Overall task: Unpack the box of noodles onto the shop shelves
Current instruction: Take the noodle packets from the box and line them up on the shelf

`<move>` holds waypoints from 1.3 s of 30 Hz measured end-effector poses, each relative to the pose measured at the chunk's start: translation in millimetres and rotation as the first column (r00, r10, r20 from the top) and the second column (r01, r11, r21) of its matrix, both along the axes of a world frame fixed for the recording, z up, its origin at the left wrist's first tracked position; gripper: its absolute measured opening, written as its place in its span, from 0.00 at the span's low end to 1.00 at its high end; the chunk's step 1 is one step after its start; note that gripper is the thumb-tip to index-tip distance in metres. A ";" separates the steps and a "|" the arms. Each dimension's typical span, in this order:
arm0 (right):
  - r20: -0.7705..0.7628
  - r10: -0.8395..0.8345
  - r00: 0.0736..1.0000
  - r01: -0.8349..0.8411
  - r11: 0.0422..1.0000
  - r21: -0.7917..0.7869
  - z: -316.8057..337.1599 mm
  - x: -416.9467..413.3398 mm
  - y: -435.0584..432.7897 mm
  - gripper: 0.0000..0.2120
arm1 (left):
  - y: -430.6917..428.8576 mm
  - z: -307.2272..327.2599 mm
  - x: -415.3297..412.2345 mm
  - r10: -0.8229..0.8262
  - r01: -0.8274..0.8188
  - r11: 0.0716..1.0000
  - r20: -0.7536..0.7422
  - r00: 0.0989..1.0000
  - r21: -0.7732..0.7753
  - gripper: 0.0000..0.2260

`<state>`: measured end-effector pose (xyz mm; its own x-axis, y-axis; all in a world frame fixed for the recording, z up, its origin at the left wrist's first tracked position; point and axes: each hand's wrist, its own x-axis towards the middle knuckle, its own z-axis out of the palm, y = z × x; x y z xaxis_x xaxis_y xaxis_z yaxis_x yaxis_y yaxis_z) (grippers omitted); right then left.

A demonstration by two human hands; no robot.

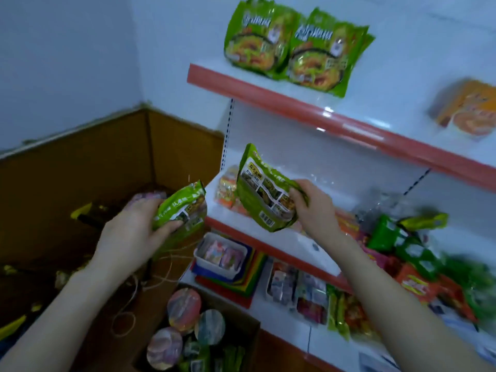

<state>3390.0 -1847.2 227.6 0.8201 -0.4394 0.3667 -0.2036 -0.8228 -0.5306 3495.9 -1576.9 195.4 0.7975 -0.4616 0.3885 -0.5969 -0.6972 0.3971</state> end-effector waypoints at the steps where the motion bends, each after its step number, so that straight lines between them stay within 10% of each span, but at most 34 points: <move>1: 0.027 -0.007 1.000 0.008 0.999 -0.035 18.9 0.7 -2.5 0.10 | -2.5 19.3 4.7 -0.008 0.008 1.000 0.036 0.999 -0.022 0.20; 14: 0.302 0.002 0.953 0.112 0.926 -0.361 185.0 6.3 -59.2 0.19 | -56.0 191.9 50.1 -0.079 0.176 0.937 0.309 0.948 -0.301 0.34; 39: 0.381 0.023 0.924 0.042 0.986 -0.162 238.7 80.9 -224.7 0.09 | -194.7 254.9 98.6 0.117 0.057 0.859 0.303 0.946 -0.509 0.19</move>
